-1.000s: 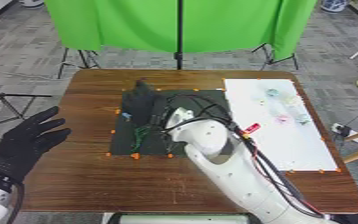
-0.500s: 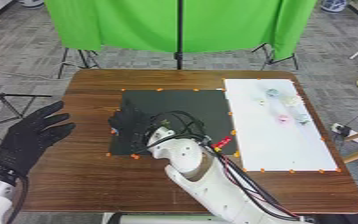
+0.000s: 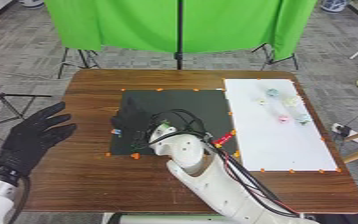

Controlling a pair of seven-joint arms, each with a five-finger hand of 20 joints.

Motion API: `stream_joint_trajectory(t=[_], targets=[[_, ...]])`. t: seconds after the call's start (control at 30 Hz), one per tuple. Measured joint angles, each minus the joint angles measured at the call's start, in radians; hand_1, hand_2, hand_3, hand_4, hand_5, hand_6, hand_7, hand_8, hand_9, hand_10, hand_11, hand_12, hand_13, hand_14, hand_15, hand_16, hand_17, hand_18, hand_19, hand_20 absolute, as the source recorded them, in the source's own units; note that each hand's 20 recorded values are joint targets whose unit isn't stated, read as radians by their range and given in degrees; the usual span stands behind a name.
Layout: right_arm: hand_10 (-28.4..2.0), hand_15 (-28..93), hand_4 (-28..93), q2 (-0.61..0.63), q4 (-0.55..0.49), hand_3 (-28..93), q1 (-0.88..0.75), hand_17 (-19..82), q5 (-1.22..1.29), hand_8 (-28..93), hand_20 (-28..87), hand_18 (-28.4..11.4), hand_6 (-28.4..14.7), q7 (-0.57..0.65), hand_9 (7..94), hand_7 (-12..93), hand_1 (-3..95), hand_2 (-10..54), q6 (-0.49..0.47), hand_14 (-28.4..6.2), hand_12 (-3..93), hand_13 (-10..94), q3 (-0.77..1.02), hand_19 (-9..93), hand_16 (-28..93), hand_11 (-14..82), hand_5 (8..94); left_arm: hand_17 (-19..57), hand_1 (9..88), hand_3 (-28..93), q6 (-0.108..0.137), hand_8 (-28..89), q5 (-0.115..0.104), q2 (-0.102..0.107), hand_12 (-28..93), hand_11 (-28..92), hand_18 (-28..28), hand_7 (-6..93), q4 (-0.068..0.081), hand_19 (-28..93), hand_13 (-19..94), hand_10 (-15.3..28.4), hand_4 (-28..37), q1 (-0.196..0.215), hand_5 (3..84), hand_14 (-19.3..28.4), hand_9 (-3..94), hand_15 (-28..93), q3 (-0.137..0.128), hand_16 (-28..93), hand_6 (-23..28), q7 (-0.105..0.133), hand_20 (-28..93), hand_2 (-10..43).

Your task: Arrange flowers

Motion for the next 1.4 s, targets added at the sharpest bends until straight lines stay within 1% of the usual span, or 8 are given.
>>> stream_joint_trajectory(t=[0.23,0.37,0.5,0.73,0.83,0.97,1.17,1.4], targets=[[-5.1,72,-28,-0.003,0.016,87,0.003,19,0.000,-17,49,-17.2,1.7,0.009,63.7,57,42.5,-9.5,-0.009,-4.6,47.4,53,0.004,77,35,41.5,58.4,-7.4,26.2,71,-0.001,-12,0.000,0.000,14,30,23.4,24.9,0.004,54,27,12.8,-25.9,-0.007,33.7,15.7,29.2,47,0.004,-2,1.8,-0.003,10,-0.3],[-6.4,76,-28,-0.003,0.016,87,0.003,18,0.000,-16,50,-17.3,2.0,0.008,58.4,52,40.2,-9.5,-0.020,-6.6,46.2,49,0.009,77,31,45.0,55.1,-7.4,26.2,71,-0.001,-12,0.001,-0.001,14,31,23.4,25.0,0.005,54,27,12.7,-26.0,-0.009,33.6,15.7,29.2,47,0.004,-2,1.7,-0.005,10,-0.2],[-7.8,80,-28,-0.003,0.010,90,0.004,16,0.000,-27,50,-17.8,2.5,0.008,51.7,48,35.6,-9.5,-0.042,-7.7,38.2,45,0.013,76,23,53.3,52.1,-7.4,26.2,71,-0.001,-12,0.001,-0.002,14,31,23.4,25.0,0.005,54,27,12.8,-25.9,-0.009,33.6,15.7,29.2,47,0.004,-2,1.7,-0.006,10,-0.2],[-10.3,80,-28,-0.003,-0.015,93,0.005,15,-0.001,-28,50,-18.0,1.5,0.011,46.7,48,29.4,-9.5,-0.118,-8.3,30.1,43,0.019,76,20,60.1,48.5,-7.4,26.2,71,-0.002,-12,0.001,-0.002,14,31,23.4,25.0,0.004,54,27,12.8,-25.9,-0.006,33.6,15.7,29.2,47,0.003,-2,1.7,-0.005,10,-0.2],[-11.6,77,-28,-0.003,-0.029,93,0.005,13,-0.001,-27,50,-18.2,0.4,0.004,42.7,45,25.0,-9.0,-0.120,-8.8,28.2,40,0.039,74,18,56.8,44.8,-7.4,26.2,71,-0.001,-12,0.001,-0.009,14,31,23.4,25.0,0.000,54,27,12.8,-25.9,0.003,33.6,15.7,29.2,47,-0.001,-2,1.7,0.001,10,-0.2],[-10.4,63,-28,0.017,-0.091,92,0.007,13,-0.001,-25,44,-17.8,-0.4,0.004,41.6,38,24.9,-9.2,-0.131,-7.5,22.7,39,0.096,69,13,46.1,42.2,-7.4,26.1,71,-0.001,-12,0.002,-0.030,14,31,23.4,24.9,-0.011,54,27,12.8,-25.9,0.026,33.6,15.7,29.2,47,-0.009,-2,1.8,0.016,10,-0.3],[-9.8,55,-28,0.143,-0.242,91,0.021,13,0.074,-23,38,-17.3,-0.6,0.107,43.6,36,26.2,-9.5,-0.206,-6.5,21.5,41,0.235,66,13,41.7,42.5,-7.4,26.1,71,-0.001,-12,0.002,-0.048,14,31,23.4,25.0,-0.021,54,27,12.8,-26.0,0.053,33.6,15.8,29.2,47,-0.014,-2,1.7,0.032,10,-0.3],[-9.3,48,-28,0.414,-0.285,84,-0.012,16,0.223,-23,38,-18.4,-0.5,0.307,49.9,35,28.2,-9.5,-0.111,-6.1,21.7,51,0.393,70,16,41.1,46.5,-7.4,26.2,71,-0.002,-12,0.004,-0.055,14,31,23.4,25.0,-0.022,54,27,12.7,-26.1,0.055,33.6,15.7,29.8,47,-0.025,-2,1.8,0.034,10,-0.3]])
